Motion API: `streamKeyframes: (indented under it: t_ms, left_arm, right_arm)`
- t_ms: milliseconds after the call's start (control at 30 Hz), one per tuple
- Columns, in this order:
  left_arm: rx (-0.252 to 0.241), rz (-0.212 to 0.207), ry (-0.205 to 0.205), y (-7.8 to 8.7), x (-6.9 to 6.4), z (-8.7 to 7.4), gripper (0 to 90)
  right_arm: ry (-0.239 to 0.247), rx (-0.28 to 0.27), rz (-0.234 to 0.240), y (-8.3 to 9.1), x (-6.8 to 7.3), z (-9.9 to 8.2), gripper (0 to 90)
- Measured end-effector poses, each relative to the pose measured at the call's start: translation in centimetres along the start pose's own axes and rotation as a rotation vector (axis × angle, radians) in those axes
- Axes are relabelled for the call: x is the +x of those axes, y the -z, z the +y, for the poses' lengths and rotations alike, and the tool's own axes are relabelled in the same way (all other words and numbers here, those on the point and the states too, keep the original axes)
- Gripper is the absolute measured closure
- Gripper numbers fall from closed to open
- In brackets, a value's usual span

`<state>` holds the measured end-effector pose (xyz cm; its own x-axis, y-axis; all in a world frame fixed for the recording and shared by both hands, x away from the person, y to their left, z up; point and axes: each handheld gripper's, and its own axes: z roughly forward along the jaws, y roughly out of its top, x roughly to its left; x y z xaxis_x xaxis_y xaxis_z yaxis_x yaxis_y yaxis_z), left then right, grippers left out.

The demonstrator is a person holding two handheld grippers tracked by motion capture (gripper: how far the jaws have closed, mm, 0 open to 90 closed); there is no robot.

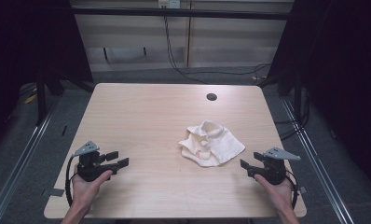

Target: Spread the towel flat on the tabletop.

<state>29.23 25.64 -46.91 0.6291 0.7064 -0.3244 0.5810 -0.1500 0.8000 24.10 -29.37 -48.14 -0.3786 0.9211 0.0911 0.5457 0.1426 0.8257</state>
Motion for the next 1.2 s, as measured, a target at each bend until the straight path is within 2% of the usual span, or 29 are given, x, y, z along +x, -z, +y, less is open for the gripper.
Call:
streamKeyframes:
  t_ms: [67, 200, 300, 433, 500, 533, 600, 667, 833, 867, 900, 1033, 1200]
  left_arm:
    - [0.002, -0.001, 0.002, -0.1, 0.0, 0.0, 37.7]
    - [0.013, -0.027, -0.014, -0.1, -0.1, 0.1, 43.2]
    - [0.022, -0.025, -0.023, 0.0, -0.3, 0.0, 43.3]
    - [0.026, -0.007, -0.04, 0.2, -0.4, -0.1, 43.4]
    - [0.022, 0.003, -0.039, 0.4, -0.4, -0.1, 43.4]
    - [0.017, 0.003, -0.036, 0.6, -0.3, -0.2, 43.3]
    - [0.013, 0.013, -0.026, 0.6, -0.1, -0.3, 43.0]
    - [0.028, 0.012, -0.037, 0.3, 0.0, -0.1, 43.7]
    - [0.028, 0.006, -0.044, 0.0, 0.0, 0.1, 44.1]
    - [0.032, 0.004, -0.05, 0.1, 0.0, 0.0, 44.1]
    - [0.03, 0.004, -0.05, 0.2, 0.0, 0.0, 44.1]
    - [0.023, 0.004, -0.041, 0.5, 0.1, -0.1, 43.9]
    - [0.024, 0.01, -0.04, 0.5, 0.2, -0.1, 43.2]
  right_arm:
    - [-0.006, -0.004, 0.006, -0.1, 0.0, 0.0, 30.7]
    - [-0.038, 0.029, 0.044, -0.2, -0.4, -0.2, 33.1]
    - [-0.043, 0.045, 0.072, -0.4, -0.3, -0.2, 34.9]
    - [-0.028, 0.042, 0.095, -0.3, 0.3, 0.5, 35.8]
    - [-0.025, 0.04, 0.104, -0.3, 0.4, 0.7, 34.6]
    - [-0.016, 0.057, 0.135, -0.3, 0.7, 1.2, 34.4]
    - [0.0, 0.064, 0.143, -0.6, 1.0, 1.9, 30.9]
    - [-0.001, 0.081, 0.156, -1.0, 1.1, 2.6, 26.3]
    - [0.023, 0.108, 0.179, -2.7, 2.0, 3.3, 22.8]
    - [0.029, 0.13, 0.196, -3.7, 2.3, 4.0, 19.4]
    - [0.029, 0.127, 0.199, -4.0, 2.4, 4.4, 18.4]
    - [0.014, 0.108, 0.222, -5.4, 2.1, 6.5, 19.4]
    - [0.005, 0.143, 0.23, -8.0, 2.5, 7.5, 18.7]
